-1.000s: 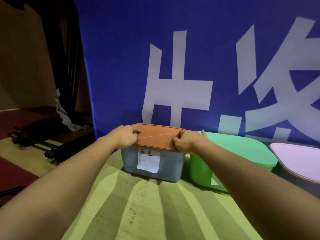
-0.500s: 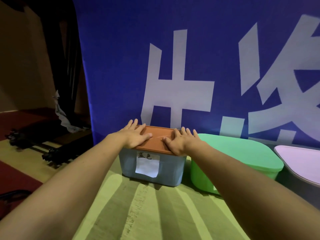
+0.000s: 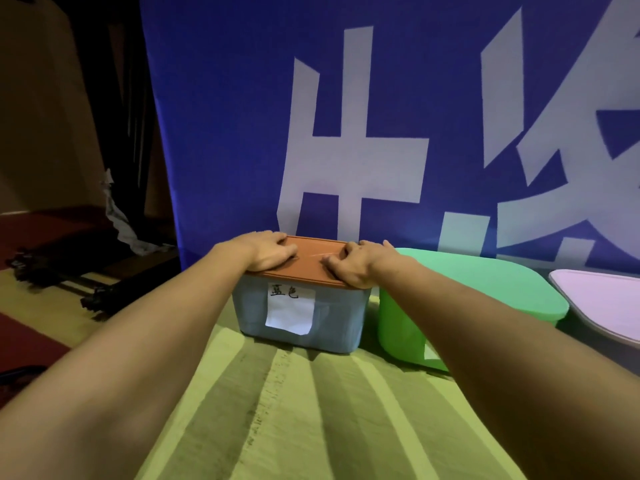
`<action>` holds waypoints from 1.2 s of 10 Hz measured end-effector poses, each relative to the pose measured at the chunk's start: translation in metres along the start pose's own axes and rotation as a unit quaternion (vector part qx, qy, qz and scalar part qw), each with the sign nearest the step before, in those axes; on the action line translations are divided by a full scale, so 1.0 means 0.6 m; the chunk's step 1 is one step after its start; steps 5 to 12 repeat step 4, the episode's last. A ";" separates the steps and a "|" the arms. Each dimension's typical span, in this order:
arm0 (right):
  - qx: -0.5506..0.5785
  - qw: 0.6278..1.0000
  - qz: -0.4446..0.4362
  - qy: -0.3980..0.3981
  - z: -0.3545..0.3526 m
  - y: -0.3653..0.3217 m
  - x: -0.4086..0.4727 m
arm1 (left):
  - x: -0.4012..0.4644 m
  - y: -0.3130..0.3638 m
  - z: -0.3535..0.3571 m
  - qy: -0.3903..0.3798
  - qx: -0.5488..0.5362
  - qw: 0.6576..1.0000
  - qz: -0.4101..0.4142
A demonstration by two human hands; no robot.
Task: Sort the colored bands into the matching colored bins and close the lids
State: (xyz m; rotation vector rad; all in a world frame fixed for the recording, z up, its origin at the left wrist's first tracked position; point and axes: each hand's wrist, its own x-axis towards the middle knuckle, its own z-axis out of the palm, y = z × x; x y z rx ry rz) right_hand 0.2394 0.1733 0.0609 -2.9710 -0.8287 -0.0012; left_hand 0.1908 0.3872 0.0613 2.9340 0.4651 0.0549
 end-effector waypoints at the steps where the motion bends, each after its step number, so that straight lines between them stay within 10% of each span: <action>1: 0.026 0.999 0.000 0.018 0.012 0.005 -0.001 | -0.018 0.006 0.005 0.061 -0.037 0.997 -0.010; 3: 0.053 0.989 -0.004 0.138 0.012 0.008 -0.023 | -0.087 0.027 0.015 0.282 -0.112 0.952 -0.027; 4: 0.053 0.961 -0.021 0.269 0.010 0.002 -0.051 | -0.117 0.053 0.020 0.267 -0.136 0.954 -0.017; 12: 0.053 0.961 -0.021 0.269 0.010 0.002 -0.051 | -0.117 0.053 0.020 0.267 -0.136 0.954 -0.017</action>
